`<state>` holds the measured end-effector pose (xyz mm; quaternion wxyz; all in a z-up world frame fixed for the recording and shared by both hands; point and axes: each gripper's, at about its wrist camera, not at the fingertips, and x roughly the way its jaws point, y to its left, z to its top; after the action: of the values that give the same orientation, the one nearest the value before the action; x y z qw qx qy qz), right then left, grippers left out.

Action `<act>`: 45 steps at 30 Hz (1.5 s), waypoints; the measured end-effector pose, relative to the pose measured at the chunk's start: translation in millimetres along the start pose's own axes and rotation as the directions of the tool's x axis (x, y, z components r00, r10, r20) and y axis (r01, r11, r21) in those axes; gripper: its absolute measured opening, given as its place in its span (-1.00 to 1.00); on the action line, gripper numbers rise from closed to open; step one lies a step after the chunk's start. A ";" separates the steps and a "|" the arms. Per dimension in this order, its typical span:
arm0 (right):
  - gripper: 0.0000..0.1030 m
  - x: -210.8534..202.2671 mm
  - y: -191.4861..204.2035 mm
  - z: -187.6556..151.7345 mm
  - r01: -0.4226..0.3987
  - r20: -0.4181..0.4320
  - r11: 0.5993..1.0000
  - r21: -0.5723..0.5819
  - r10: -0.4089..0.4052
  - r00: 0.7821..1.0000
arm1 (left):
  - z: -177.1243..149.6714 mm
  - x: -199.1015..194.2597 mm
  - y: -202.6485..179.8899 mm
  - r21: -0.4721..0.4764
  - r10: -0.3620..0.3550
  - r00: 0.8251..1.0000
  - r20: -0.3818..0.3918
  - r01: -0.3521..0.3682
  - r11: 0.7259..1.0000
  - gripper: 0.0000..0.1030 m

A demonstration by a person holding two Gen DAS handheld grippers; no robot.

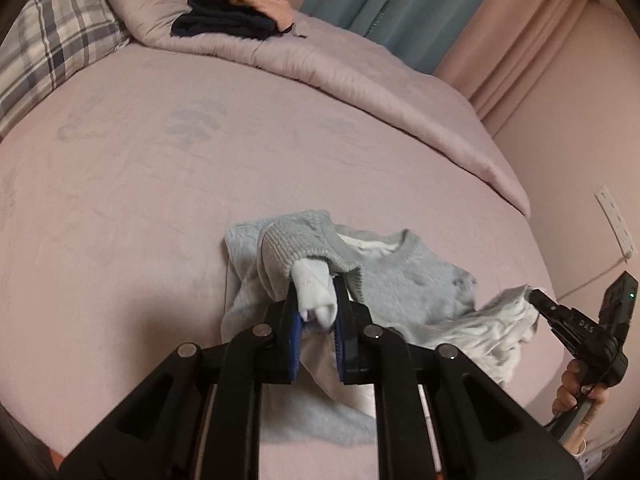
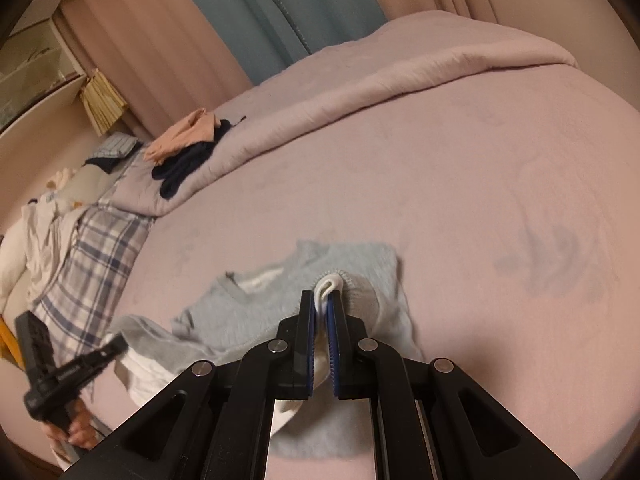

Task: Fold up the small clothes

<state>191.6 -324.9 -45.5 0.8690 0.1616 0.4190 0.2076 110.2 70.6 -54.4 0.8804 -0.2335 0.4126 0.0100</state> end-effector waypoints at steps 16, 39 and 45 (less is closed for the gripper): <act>-0.85 117.9 -9.2 43.1 0.149 -0.157 0.988 0.040 -0.141 0.977 | 40.2 114.8 24.6 -0.038 0.161 0.979 -0.125 -0.167 0.985 -0.74; 0.06 70.3 -28.5 24.0 0.242 -0.042 0.970 0.026 -0.241 0.970 | 20.2 64.3 43.1 -0.021 0.151 0.982 -0.112 -0.154 0.988 0.26; 0.06 103.5 -23.9 10.4 0.242 -0.127 0.970 -0.022 -0.243 0.962 | 2.1 89.8 48.7 -0.027 0.127 0.973 -0.192 -0.134 0.991 -0.28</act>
<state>263.5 -295.2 -118.6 0.8594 0.0928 0.4903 0.1110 160.7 99.2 -138.5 0.8296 -0.2234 0.5089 0.0538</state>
